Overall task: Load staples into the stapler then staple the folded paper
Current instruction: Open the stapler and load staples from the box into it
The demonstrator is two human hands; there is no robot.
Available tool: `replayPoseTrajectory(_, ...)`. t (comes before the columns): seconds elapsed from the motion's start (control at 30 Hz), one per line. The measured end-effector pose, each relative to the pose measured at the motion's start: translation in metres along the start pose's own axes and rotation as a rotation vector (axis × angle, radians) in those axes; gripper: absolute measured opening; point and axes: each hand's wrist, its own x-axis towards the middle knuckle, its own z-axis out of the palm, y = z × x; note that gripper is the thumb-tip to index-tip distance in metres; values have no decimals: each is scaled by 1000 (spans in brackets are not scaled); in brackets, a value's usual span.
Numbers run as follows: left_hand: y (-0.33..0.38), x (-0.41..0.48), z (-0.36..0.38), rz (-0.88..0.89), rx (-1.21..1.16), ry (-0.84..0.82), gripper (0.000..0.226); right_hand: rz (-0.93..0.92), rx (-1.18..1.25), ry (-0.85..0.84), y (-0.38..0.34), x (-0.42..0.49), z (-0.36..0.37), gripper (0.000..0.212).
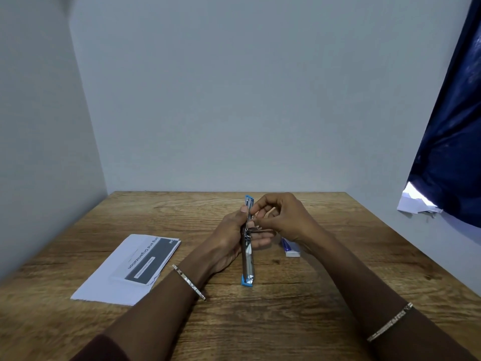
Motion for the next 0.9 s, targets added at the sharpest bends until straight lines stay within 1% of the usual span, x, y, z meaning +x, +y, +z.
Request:
replayPoseTrajectory(0.1,1,-1,1,-12,6,-1,45,28,22,-4,1,1,1,18)
replayPoseTrajectory(0.27,1,-2,1,-14,-7,7,45,13,60,90,3,0,7,12)
replayPoseTrajectory(0.47,3,-2,2,-37,-43,32,48,-70,-96,156,-1,-1,13,6)
replayPoseTrajectory(0.53,3,-3,2,-39,-63,41,48,-75,-106,147,-2,-2,13,8)
replayPoseTrajectory(0.7,5,-4,3,-21,-66,41,45,-32,-114,87,-4,-4,8,20)
replayPoseTrajectory(0.9,6,-8,5,-14,-31,22,47,-24,-158,35,-6,-4,3,22)
